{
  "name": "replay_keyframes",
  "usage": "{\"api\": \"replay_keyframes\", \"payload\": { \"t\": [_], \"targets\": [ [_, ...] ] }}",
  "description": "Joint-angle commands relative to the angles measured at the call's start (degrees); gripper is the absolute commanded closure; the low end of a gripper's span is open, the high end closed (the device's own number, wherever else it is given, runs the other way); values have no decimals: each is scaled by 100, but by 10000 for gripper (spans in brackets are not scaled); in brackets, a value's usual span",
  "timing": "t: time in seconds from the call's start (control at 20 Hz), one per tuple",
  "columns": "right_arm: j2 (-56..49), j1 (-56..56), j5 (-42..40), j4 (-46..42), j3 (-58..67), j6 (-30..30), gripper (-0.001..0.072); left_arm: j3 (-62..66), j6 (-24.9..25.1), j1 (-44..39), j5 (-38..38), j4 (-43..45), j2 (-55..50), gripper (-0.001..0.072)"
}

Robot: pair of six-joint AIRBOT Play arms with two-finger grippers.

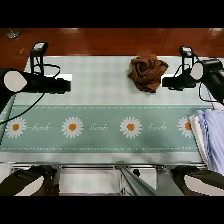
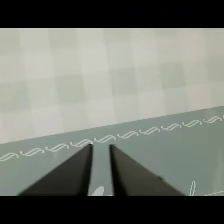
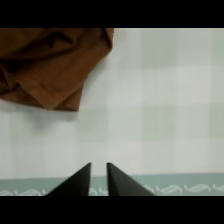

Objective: Fold the shirts.

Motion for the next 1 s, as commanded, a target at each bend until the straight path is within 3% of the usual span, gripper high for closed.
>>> {"api": "replay_keyframes", "payload": {
  "t": [0.0,0.1,0.2,0.3,0.5,0.65,0.95],
  "targets": [
    [-2,-2,-1552,-48,13,-299,86,2,-31,-2,339,7,-94,3],
    [-195,-2,-2225,-2,275,-306,87,0,-31,-4,330,7,-190,4],
    [-750,-2,-2048,4,944,-289,87,0,-33,-4,334,7,-269,4],
    [-1486,-17,-1521,7,1792,-286,87,0,-31,-4,334,7,-323,4],
    [-3029,-275,216,935,3672,-319,87,0,-26,-4,332,7,-343,4],
    [-3779,-463,1088,1392,4404,-380,87,0,-26,-4,330,7,-343,4],
    [-4210,-485,1606,1827,4597,-555,102,0,-28,-4,315,7,-343,4]
  ]
}}
